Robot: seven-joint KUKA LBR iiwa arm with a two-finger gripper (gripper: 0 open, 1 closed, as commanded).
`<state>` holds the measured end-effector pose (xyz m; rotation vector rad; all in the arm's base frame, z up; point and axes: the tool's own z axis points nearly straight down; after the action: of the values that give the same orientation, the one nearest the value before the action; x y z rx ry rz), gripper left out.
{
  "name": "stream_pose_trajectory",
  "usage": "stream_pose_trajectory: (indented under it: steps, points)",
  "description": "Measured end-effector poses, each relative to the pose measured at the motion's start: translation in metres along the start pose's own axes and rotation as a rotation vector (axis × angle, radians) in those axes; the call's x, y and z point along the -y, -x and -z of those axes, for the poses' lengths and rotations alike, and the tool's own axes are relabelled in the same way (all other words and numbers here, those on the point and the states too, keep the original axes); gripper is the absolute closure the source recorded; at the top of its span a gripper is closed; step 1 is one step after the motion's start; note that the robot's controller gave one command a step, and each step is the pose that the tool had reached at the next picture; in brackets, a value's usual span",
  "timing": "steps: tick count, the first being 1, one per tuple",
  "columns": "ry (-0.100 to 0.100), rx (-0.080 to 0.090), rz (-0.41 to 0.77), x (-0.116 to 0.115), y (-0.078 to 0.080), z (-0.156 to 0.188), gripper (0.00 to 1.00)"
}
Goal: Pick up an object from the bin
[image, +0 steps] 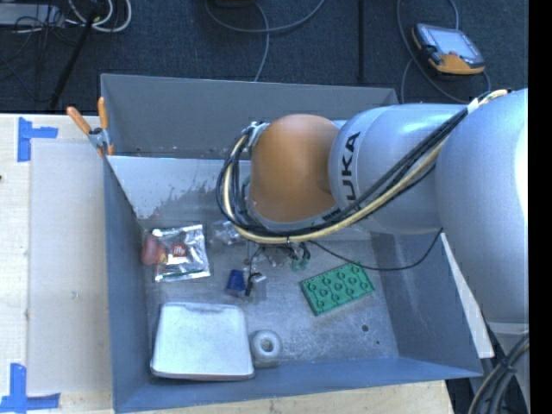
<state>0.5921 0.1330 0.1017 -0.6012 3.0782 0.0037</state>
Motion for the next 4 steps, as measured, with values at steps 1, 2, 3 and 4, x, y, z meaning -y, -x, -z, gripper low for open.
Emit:
stream_pose_trajectory:
  steps: [1, 2, 3, 4]
  points:
    - [-0.001, -0.009, -0.039, 0.014, -0.023, -0.034, 0.00]
    - [0.000, -0.006, -0.042, 0.015, -0.022, -0.032, 1.00]
    - [-0.002, -0.001, -0.045, 0.014, -0.020, 0.012, 1.00]
    - [-0.002, -0.003, -0.050, 0.014, -0.019, 0.032, 1.00]
